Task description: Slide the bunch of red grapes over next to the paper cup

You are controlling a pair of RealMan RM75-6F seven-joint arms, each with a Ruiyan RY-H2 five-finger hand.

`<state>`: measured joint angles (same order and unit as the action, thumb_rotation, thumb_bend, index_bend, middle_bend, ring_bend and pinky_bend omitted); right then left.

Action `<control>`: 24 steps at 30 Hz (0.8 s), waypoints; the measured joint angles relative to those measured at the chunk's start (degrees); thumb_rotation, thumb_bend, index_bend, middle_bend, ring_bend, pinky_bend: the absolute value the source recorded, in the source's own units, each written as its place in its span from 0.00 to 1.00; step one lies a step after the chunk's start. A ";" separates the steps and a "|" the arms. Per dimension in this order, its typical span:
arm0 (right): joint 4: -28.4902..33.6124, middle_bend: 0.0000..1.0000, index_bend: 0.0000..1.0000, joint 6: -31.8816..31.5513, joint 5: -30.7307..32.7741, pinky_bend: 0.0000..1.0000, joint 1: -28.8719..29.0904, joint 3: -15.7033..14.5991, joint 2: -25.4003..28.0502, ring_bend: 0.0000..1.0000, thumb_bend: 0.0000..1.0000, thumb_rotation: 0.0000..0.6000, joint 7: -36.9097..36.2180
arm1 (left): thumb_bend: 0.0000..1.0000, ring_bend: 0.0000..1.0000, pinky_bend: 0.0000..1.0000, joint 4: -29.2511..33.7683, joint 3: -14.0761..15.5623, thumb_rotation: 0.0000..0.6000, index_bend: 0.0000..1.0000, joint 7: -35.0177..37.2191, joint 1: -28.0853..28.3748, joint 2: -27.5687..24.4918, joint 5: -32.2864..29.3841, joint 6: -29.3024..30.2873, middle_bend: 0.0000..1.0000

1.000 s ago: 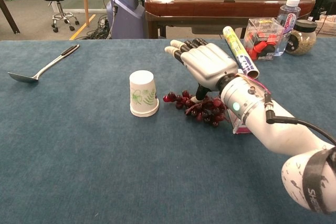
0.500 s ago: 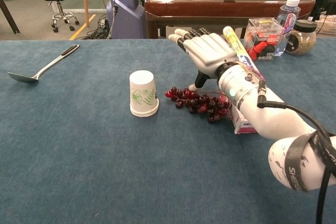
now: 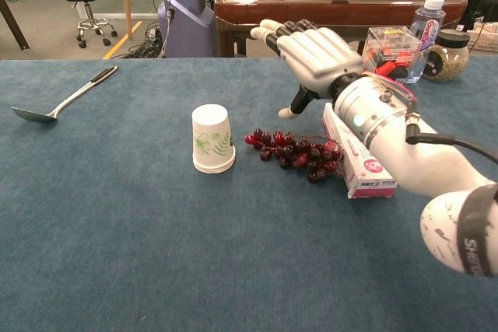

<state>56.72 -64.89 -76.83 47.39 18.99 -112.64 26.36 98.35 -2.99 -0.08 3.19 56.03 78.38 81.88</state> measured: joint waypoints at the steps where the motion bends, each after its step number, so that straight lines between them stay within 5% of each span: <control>1: 2.40 0.00 0.00 -0.37 0.02 0.01 -0.63 -0.26 1.51 0.00 0.00 1.00 1.01 | 0.20 0.32 0.46 0.01 0.04 1.00 0.48 -0.19 0.02 0.05 0.02 -0.05 0.43; 6: 14.57 0.00 0.00 -1.45 1.09 0.01 -3.73 -1.40 9.61 0.00 0.00 1.00 7.45 | 0.20 0.32 0.46 0.07 0.16 1.00 0.48 -0.95 0.10 0.37 0.19 -0.09 0.43; 13: 34.24 0.00 0.00 -2.51 4.58 0.01 -9.75 -4.45 27.73 0.00 0.00 1.00 18.45 | 0.20 0.32 0.46 0.23 0.57 1.00 0.48 -2.49 0.36 1.04 1.37 -0.06 0.43; 20: 42.81 0.01 0.00 -6.31 5.89 0.01 -17.10 -9.28 39.80 0.00 0.00 1.00 20.70 | 0.20 0.32 0.45 0.19 1.03 1.00 0.47 -3.71 0.34 2.13 3.80 1.32 0.43; 24: 44.18 0.01 0.00 -8.94 5.49 0.01 -20.71 -12.11 43.05 0.00 0.00 1.00 19.87 | 0.20 0.24 0.27 -0.55 1.34 1.00 0.45 -3.73 0.30 2.67 5.61 2.11 0.35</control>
<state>100.89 -73.83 -71.35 26.67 6.88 -69.59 46.23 97.80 -1.64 -3.82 3.49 58.70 83.99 83.99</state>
